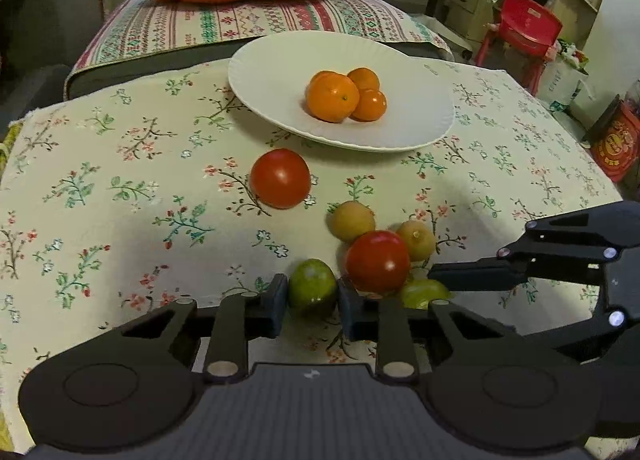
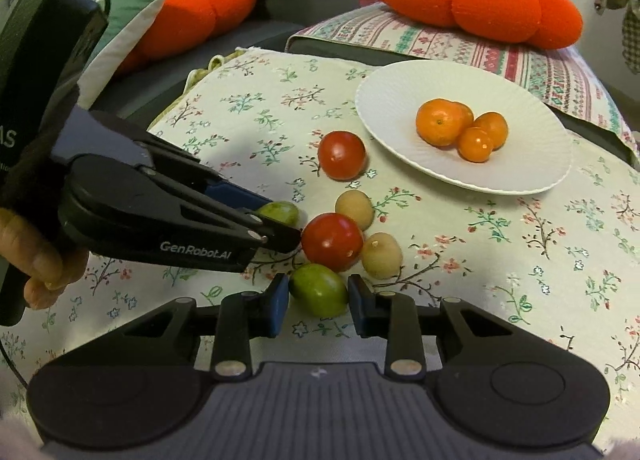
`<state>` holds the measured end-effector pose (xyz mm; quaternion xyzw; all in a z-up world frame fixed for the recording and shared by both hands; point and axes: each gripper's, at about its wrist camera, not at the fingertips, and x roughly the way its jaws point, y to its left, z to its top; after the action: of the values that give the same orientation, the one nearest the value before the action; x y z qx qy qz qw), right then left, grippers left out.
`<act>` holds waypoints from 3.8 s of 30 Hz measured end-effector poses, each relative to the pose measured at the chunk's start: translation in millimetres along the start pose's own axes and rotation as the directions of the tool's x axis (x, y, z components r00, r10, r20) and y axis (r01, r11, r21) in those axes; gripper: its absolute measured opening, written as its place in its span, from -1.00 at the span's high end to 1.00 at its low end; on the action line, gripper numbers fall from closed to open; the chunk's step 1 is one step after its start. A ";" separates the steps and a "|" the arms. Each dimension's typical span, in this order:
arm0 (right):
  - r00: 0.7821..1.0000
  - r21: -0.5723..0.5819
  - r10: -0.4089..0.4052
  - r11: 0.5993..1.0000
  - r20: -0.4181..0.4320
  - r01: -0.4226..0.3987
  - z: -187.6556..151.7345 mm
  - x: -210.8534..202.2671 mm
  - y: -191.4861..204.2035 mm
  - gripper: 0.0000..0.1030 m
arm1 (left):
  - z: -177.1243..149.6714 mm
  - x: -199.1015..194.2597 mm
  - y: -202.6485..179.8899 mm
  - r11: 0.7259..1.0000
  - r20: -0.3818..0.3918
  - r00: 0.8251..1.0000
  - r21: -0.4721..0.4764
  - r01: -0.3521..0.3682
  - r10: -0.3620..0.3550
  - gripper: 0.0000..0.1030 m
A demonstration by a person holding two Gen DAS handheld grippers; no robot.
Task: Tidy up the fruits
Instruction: 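Grasp a green tomato with the left tool while the right tool grasps another green tomato, then carry both green tomatoes over the white plate, then open both tools to drop the green tomatoes onto the plate, then move both open tools back toward the red tomatoes on the cloth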
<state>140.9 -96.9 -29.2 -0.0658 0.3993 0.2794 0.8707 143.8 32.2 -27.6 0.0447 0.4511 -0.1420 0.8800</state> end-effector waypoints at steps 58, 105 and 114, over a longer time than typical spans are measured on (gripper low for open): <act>0.967 0.334 -0.170 0.937 0.189 0.100 25.7 -40.2 -94.6 0.44 | 45.7 -6.2 -16.6 0.999 0.259 0.966 0.022 -0.023 0.016 0.78; 0.954 0.396 -0.214 0.911 0.212 0.116 48.3 -29.9 -120.1 0.19 | 75.9 -12.6 9.6 0.996 0.299 0.953 -0.065 0.060 -0.038 0.44; 0.957 0.359 -0.221 0.922 0.188 0.143 44.7 -49.9 -108.9 -0.06 | 63.8 -25.3 16.0 0.991 0.238 0.971 -0.132 -0.004 0.036 0.02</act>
<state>202.9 -194.4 25.6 0.0811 0.3328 0.1290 0.9306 184.3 39.5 29.6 -0.0259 0.3495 -0.1076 0.9304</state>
